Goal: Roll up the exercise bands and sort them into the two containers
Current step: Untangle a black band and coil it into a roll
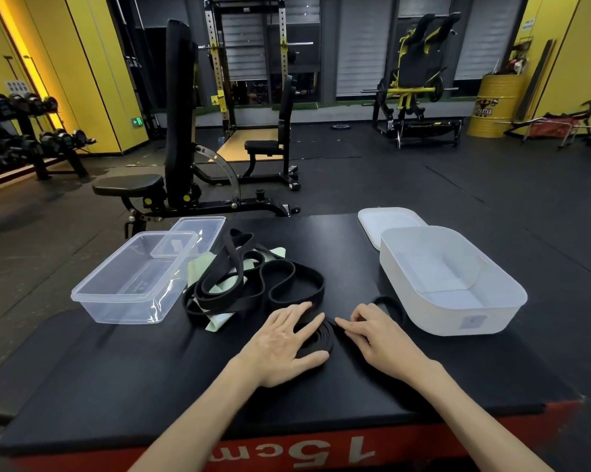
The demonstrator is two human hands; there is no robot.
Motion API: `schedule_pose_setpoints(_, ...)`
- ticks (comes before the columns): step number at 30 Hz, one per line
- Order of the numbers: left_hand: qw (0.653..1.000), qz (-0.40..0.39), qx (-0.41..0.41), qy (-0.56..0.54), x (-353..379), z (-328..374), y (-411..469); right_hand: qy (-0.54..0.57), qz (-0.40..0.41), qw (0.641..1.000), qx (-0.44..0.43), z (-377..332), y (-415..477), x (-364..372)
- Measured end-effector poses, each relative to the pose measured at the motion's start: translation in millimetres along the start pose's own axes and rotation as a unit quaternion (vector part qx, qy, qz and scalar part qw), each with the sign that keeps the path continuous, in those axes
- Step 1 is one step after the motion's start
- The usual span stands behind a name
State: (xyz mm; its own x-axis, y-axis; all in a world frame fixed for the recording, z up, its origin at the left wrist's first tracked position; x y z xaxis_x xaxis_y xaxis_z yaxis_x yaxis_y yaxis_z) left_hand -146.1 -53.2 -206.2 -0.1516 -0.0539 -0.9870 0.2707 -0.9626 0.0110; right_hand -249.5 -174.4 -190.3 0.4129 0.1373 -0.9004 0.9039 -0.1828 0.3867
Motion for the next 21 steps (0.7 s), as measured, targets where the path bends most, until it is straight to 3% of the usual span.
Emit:
schedule_pose_setpoints(5, 0.999, 0.037, -0.033, -0.014, 4, 3, 0, 0.000, 0.012, 1.000, 0.024, 2, -2, 2)
schedule_pose_setpoints(14, 0.968, 0.090, -0.233, -0.031, 8, 20, -1, -0.002, 0.000, 0.998, 0.055, -3, 0, 6)
schedule_pose_setpoints(17, 0.972, 0.028, -0.225, -0.065, 8, 17, 2, -0.020, 0.021, 0.998, 0.049, -1, -2, 4)
schedule_pose_setpoints(21, 0.982, -0.088, -0.124, -0.109, 8, 13, 2, -0.037, 0.023, 0.998, 0.037, 0, -1, 2)
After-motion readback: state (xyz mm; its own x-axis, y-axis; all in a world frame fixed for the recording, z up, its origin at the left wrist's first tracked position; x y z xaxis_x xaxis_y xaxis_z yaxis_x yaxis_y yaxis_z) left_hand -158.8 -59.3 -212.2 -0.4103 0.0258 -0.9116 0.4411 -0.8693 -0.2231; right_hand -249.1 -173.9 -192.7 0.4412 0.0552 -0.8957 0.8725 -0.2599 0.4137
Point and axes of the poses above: each hand's wrist, its own y-axis towards the middle knuckle, its own x-axis out of the palm, z = x × y, the point moved 7 cm from there along y, towards the middle knuckle, and after that the axes turned 5 degrees about -y, right-handed, at the moved point
